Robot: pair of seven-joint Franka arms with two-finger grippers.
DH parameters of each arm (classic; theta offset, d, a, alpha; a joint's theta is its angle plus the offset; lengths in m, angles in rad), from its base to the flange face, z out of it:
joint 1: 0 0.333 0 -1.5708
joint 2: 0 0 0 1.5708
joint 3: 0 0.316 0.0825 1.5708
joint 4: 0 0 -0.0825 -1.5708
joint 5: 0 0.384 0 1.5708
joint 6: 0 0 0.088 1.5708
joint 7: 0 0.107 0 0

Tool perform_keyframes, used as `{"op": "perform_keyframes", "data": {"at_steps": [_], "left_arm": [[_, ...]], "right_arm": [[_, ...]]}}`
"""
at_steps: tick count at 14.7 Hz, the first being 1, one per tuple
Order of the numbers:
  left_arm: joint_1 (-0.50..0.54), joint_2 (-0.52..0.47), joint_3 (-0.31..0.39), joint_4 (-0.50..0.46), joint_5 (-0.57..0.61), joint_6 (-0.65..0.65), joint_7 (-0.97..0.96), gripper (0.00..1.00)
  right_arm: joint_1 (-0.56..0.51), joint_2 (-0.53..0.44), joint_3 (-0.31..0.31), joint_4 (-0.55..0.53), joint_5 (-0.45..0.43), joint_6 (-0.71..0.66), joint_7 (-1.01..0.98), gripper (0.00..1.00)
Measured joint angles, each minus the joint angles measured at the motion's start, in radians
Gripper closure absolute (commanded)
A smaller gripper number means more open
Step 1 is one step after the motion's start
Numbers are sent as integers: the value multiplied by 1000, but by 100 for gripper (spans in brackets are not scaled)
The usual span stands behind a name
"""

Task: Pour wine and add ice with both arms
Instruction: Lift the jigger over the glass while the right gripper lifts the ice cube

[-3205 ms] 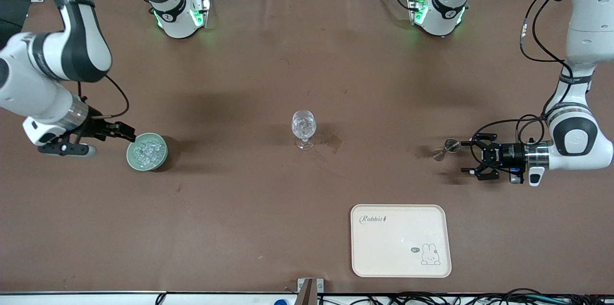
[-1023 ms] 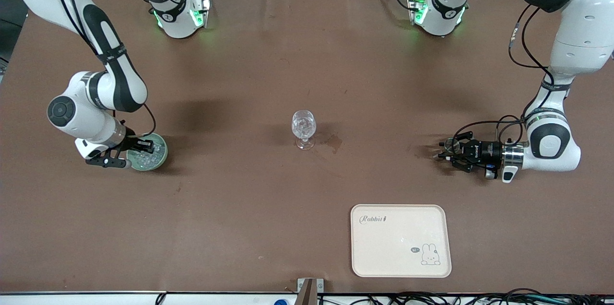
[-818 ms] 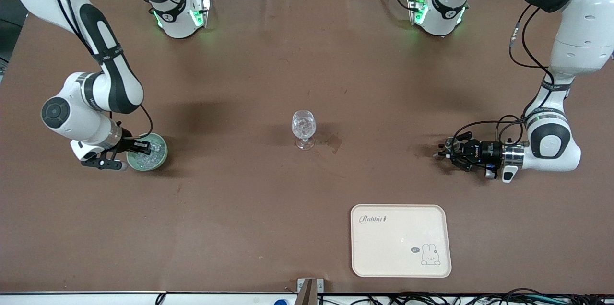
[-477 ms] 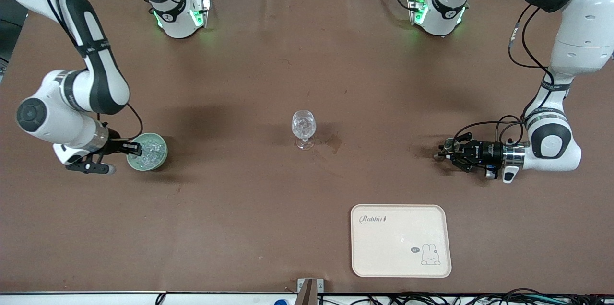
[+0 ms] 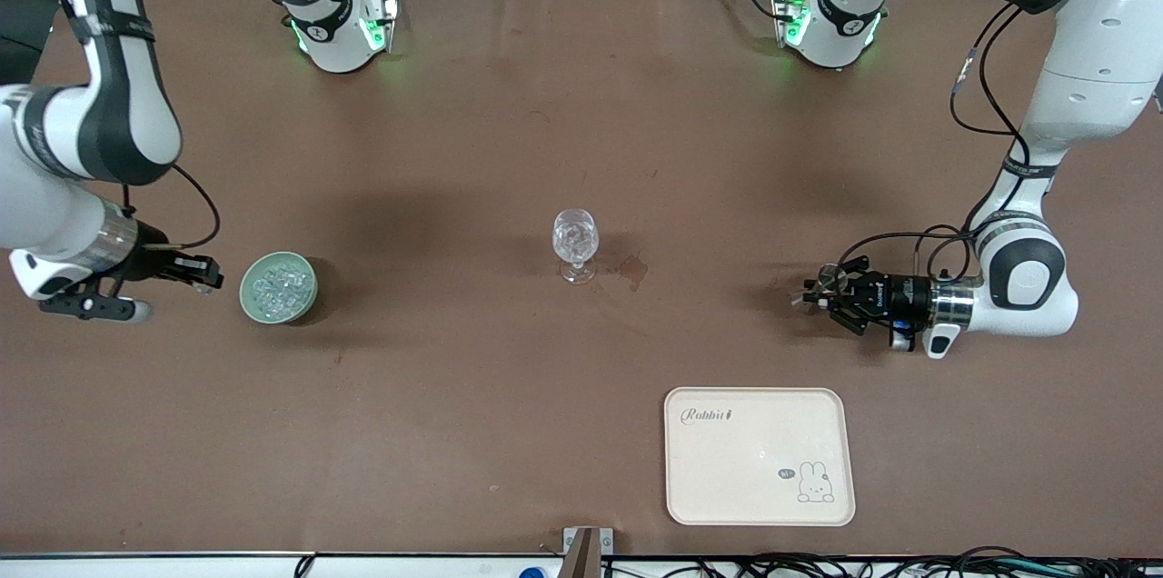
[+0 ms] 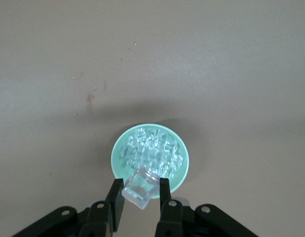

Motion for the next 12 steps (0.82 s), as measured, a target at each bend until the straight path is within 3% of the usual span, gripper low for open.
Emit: {"op": "perform_keyframes", "data": {"at_steps": [5,12], "left_arm": [[-42,-79,-121,-12,0,125,-160,99],[-185,-177,-289,-84,-1,473,-398,99]], "right_arm": [[0,-71,1,135,-13,-189,0,96],[0,-150,8,283,-16,-410,0,96]]}}
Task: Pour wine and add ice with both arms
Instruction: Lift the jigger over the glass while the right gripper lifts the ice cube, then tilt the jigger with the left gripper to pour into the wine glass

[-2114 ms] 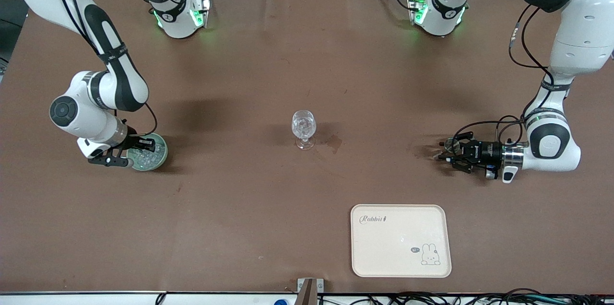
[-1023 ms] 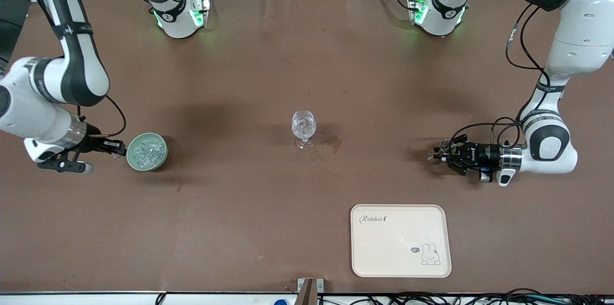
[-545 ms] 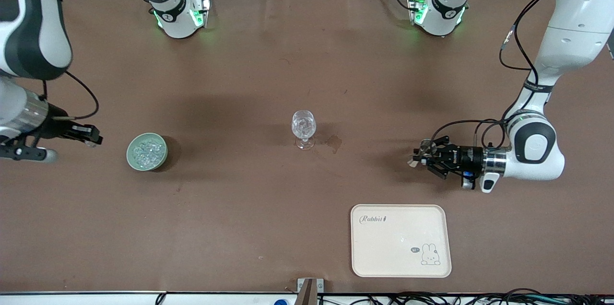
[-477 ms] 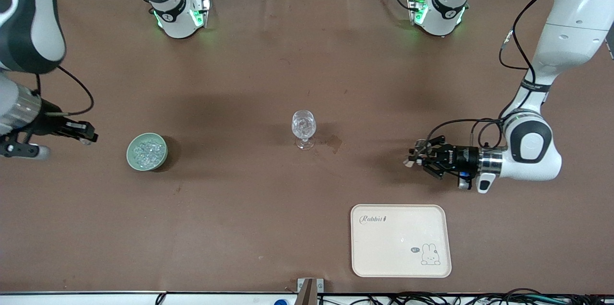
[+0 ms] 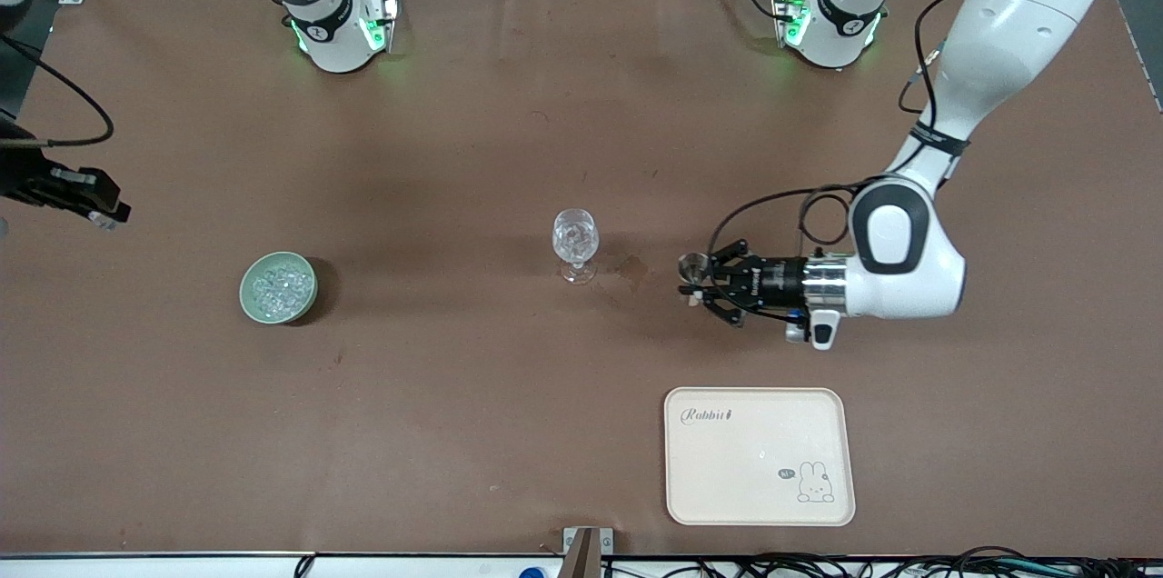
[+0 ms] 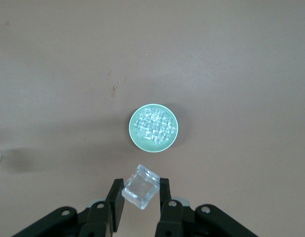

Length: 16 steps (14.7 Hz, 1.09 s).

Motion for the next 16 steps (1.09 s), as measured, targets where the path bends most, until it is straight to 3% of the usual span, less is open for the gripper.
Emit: {"op": "perform_keyframes", "data": {"at_steps": [3,13,16], "left_arm": [[-36,-14,-42,-11,0,90,-43,99],[-165,-127,-46,-116,1,224,-141,99],[-181,-168,-46,-128,93,226,-264,99]], "right_arm": [[8,-46,5,1,0,-53,0,96],[13,-183,7,-107,0,-92,0,96],[14,-185,8,-113,0,-90,0,95]]}}
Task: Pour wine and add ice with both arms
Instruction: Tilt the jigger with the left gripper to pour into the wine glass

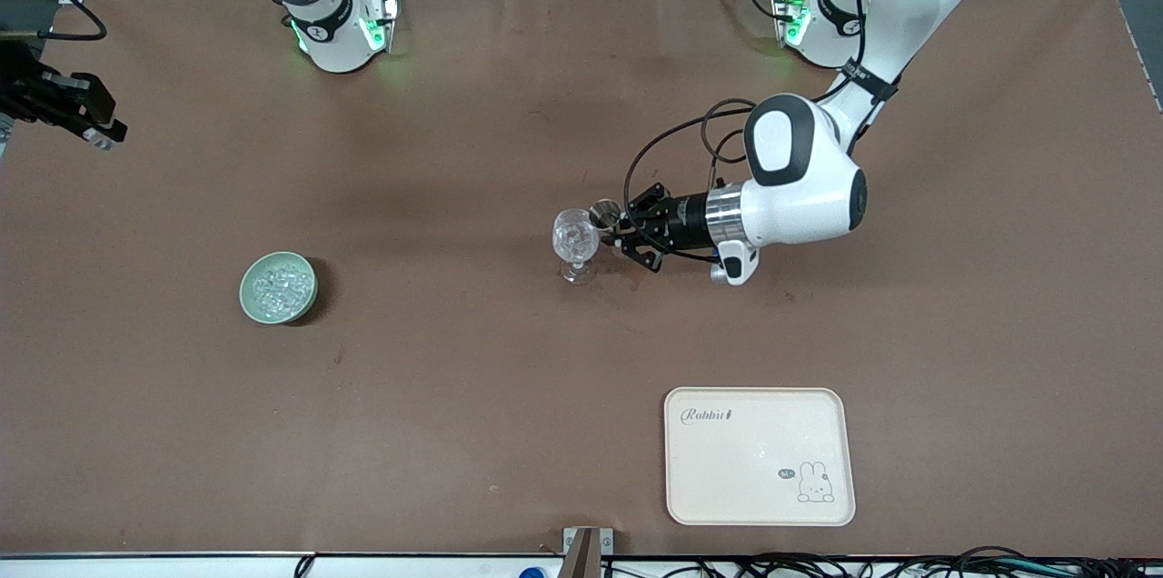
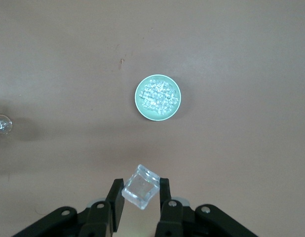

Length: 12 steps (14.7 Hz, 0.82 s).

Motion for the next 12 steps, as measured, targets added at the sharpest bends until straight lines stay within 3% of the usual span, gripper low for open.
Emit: {"op": "perform_keyframes", "data": {"at_steps": [4,8,12], "left_arm": [[-13,-16,0,3,229,3,-257,99],[-48,-16,0,23,304,8,-392,99],[-70,-16,0,37,457,14,-556,99]], "right_arm": [[6,0,1,-2,0,1,0,95],[6,0,1,-2,0,1,0,95],[6,0,1,-2,0,1,0,95]]}}
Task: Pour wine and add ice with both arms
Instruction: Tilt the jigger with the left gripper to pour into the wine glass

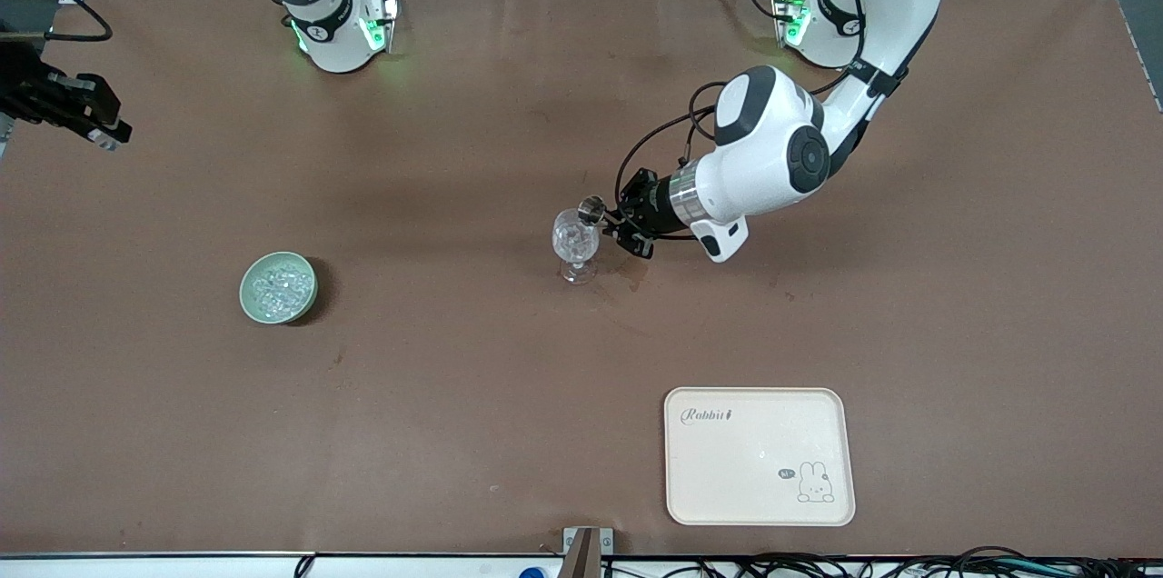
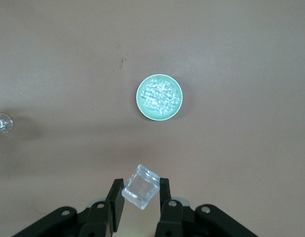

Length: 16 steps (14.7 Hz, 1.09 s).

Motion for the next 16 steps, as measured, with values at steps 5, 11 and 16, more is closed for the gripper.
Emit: {"op": "perform_keyframes", "data": {"at_steps": [5,11,16], "left_arm": [[-29,0,0,15,139,0,-155,99],[-43,0,0,19,272,0,-290,99],[-68,1,0,23,377,0,-388,99]], "right_arm": [[1,0,0,0,0,0,0,95],[1,0,1,0,0,0,0,95],[1,0,1,0,0,0,0,95]]}}
